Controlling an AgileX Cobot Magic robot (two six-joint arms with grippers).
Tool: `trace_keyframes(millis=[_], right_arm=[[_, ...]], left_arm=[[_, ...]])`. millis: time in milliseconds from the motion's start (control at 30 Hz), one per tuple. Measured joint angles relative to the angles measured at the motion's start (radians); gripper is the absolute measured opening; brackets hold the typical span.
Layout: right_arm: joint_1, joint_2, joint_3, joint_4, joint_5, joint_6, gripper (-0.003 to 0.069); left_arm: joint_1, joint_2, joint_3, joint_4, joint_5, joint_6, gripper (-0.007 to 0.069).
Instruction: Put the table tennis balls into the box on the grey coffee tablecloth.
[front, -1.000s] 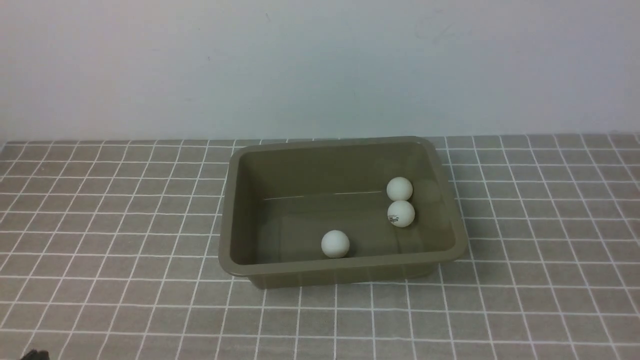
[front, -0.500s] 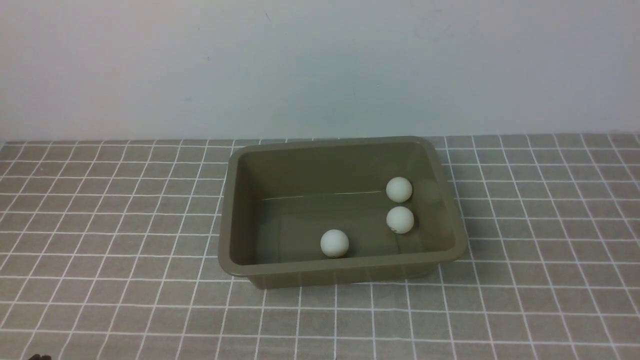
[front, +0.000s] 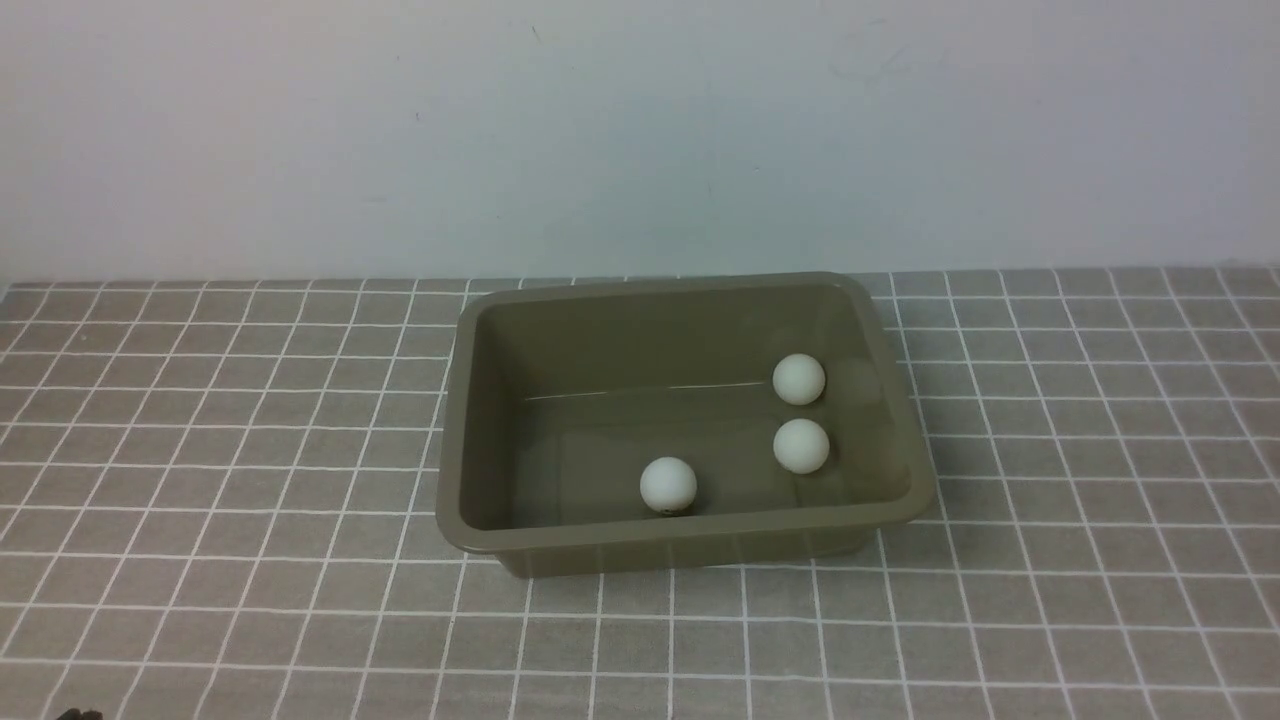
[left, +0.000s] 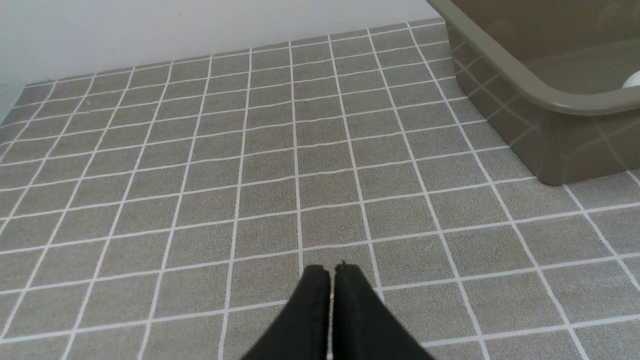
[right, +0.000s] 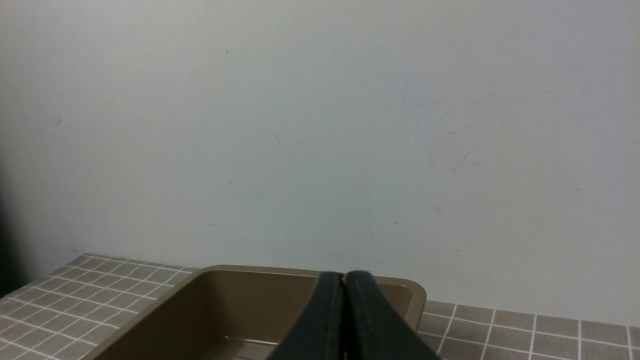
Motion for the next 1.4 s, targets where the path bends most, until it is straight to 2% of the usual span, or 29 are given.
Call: trace_keyframes(millis=[33,133,333,400,500,533,600,633,733,1400], right_arm=[[0.0,0.0,0.006,0.083,-0.005,-0.092,-0.0015],[0.0,0.0,0.014,0.184,-0.008,-0.219,-0.0015],[-0.006,-0.039,0.039,0.225,0.013,-0.333,-0.0015],[-0.053,-0.115,0.095,0.218,0.063,-0.375,-0.0015],[-0.152,-0.223,0.184,0.213,0.167,-0.387,-0.0015],[-0.152,-0.23,0.184,0.213,0.177,-0.387,-0.0015],[-0.223,-0.269,0.218,0.211,0.265,-0.387,-0.0015],[-0.277,-0.279,0.223,0.21,0.362,-0.387,-0.0015],[-0.328,-0.281,0.22,0.208,0.383,-0.388,-0.0015],[-0.335,-0.283,0.219,0.208,0.389,-0.388,-0.0015]], left_arm=[[0.0,0.0,0.0,0.0,0.0,0.0,-0.0005],[0.0,0.0,0.0,0.0,0.0,0.0,-0.0005],[0.0,0.0,0.0,0.0,0.001,0.0,-0.0005],[0.0,0.0,0.0,0.0,0.001,0.0,-0.0005],[0.0,0.0,0.0,0.0,0.001,0.0,-0.0005],[0.0,0.0,0.0,0.0,0.001,0.0,-0.0005],[0.0,0.0,0.0,0.0,0.002,0.0,-0.0005],[0.0,0.0,0.0,-0.001,0.004,0.0,-0.0005],[0.0,0.0,0.0,-0.001,0.004,0.0,-0.0005],[0.0,0.0,0.0,-0.002,0.004,0.0,-0.0005]])
